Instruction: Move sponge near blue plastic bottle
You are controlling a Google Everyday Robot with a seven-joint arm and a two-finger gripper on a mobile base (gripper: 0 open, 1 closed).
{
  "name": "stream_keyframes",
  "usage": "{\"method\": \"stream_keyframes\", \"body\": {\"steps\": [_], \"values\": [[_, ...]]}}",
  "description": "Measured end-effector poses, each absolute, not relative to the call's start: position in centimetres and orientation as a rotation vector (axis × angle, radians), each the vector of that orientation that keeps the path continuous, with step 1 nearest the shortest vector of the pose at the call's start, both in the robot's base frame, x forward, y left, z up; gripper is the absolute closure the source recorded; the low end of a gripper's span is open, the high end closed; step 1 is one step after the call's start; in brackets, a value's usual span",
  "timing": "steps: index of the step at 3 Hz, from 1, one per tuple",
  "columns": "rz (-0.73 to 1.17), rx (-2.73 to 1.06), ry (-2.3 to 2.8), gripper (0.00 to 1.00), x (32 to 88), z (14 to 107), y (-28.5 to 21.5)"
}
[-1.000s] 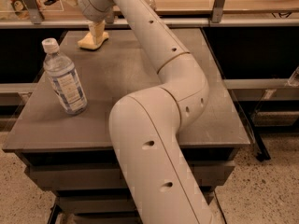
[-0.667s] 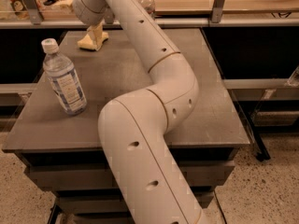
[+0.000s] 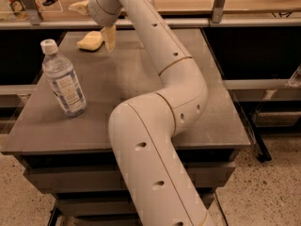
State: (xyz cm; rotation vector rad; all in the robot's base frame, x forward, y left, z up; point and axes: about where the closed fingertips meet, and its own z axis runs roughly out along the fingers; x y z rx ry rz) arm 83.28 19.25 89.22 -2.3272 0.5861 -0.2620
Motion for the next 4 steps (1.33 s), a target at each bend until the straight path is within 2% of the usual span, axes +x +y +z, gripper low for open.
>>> {"method": "stream_keyframes", "body": {"steps": [2, 4], "values": [[-0.304, -2.213, 0.682, 0.0, 85.7, 90.1, 17.9], [-0.275, -2.106, 0.611, 0.0, 86.1, 91.2, 20.8]]}}
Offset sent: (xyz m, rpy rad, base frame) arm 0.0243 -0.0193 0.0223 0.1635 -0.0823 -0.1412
